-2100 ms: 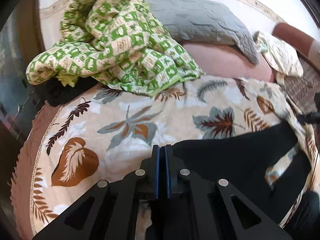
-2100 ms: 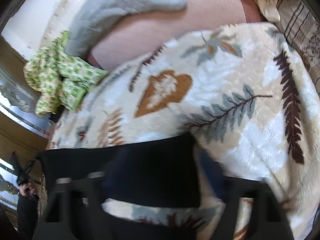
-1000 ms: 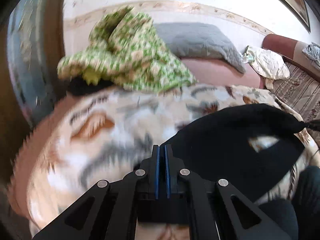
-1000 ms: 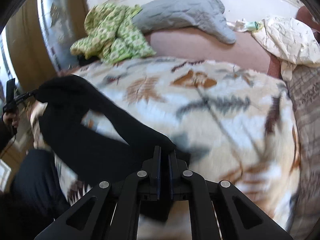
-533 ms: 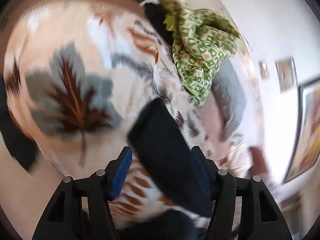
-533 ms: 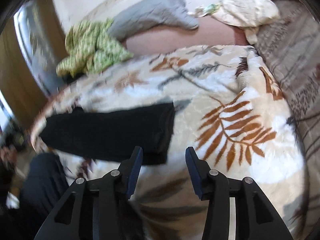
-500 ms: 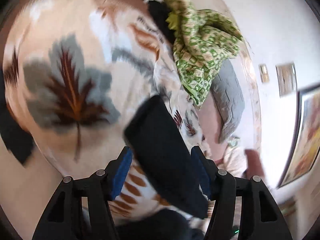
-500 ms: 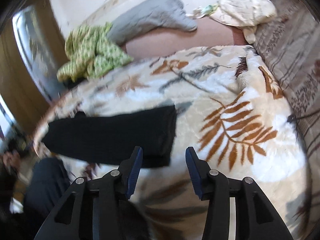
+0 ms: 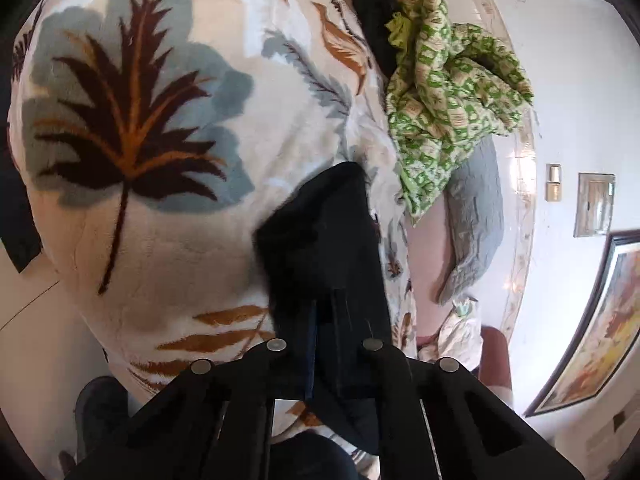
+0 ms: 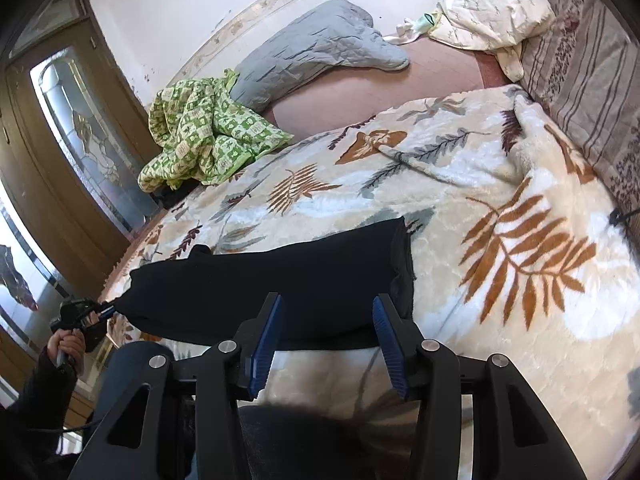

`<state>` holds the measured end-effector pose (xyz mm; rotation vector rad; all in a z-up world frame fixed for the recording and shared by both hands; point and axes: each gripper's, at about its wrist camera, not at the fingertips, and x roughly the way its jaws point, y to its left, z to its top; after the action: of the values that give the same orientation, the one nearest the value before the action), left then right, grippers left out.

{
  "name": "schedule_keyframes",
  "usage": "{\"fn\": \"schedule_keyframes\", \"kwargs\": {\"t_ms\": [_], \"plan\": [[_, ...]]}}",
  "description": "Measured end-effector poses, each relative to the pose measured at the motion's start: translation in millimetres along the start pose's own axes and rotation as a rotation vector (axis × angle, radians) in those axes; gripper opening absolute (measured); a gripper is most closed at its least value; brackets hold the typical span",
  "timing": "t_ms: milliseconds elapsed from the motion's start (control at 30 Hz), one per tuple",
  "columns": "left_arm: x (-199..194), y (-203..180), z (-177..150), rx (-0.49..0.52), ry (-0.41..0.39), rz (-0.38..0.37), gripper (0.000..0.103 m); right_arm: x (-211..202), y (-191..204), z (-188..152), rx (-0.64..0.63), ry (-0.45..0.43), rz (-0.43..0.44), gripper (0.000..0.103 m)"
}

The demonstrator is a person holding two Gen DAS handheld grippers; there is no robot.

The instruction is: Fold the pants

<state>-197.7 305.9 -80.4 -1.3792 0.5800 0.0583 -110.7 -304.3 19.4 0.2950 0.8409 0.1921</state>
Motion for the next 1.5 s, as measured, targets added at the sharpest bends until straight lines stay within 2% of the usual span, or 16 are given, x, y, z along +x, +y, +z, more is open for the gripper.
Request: {"fn": "schedule_keyframes", "kwargs": {"t_ms": [267, 400, 467, 567, 600, 633, 700, 800, 1033, 1100, 1133, 1200, 1233, 1333, 1400, 1500], "plan": [[15.6, -11.4, 5.0, 0.043, -0.005, -0.024, 0.007, 5.6, 2.3, -4.6, 0.02, 0.001, 0.018, 0.05], [30.3, -7.9, 4.7, 0.048, -0.008, -0.003, 0.035, -0.9, -0.6, -5.5, 0.05, -0.011, 0.026, 0.05], [34.7, -5.1, 1.9, 0.042, -0.005, 0.01, 0.036, -5.5, -6.8, -5.3, 0.098, -0.02, 0.04, 0.051], [39.7, -5.5, 0.2, 0.06, -0.011, 0.02, 0.032, -11.8, -25.2, -4.0, 0.238, -0.049, 0.093, 0.055], [40.7, -7.9, -0.2, 0.08, -0.021, 0.037, 0.014, -12.9, -34.0, -3.8, 0.307, -0.061, 0.115, 0.055], [41.4, -10.4, -0.8, 0.1, -0.027, 0.052, 0.006, -13.3, -40.5, -3.3, 0.357, -0.069, 0.128, 0.055], [40.2, -15.2, -2.2, 0.133, -0.035, 0.063, 0.004, -9.2, -55.5, -3.4, 0.479, -0.071, 0.184, 0.055], [39.9, -23.6, -4.3, 0.178, -0.045, 0.08, 0.004, 10.9, -69.0, -5.9, 0.613, 0.02, 0.238, 0.055], [43.3, -28.2, -6.5, 0.176, -0.042, 0.088, 0.004, 37.3, -77.5, -13.0, 0.684, 0.08, 0.236, 0.055], [43.3, -27.3, -4.9, 0.177, -0.042, 0.089, 0.004, 45.3, -80.9, -13.6, 0.687, 0.097, 0.205, 0.055], [42.8, -26.3, -4.0, 0.178, -0.041, 0.087, 0.004, 47.7, -82.2, -13.8, 0.69, 0.101, 0.203, 0.052], [41.9, -26.6, -2.4, 0.181, -0.04, 0.082, 0.003, 53.8, -78.4, -12.2, 0.643, 0.125, 0.183, 0.023], [41.2, -28.7, -1.3, 0.184, -0.04, 0.077, 0.003, 53.2, -76.5, -11.1, 0.611, 0.128, 0.148, 0.004], [32.2, -30.7, 6.7, 0.205, -0.061, 0.074, 0.003, 50.6, -68.6, -9.9, 0.516, 0.129, 0.1, 0.003], [30.7, -30.6, 10.8, 0.229, -0.08, 0.119, 0.003, 55.6, -69.5, -14.3, 0.481, 0.155, 0.053, 0.003], [45.0, -15.8, 13.6, 0.228, -0.056, 0.187, 0.003, 57.2, -73.7, -17.9, 0.496, 0.149, 0.058, 0.002]]}}
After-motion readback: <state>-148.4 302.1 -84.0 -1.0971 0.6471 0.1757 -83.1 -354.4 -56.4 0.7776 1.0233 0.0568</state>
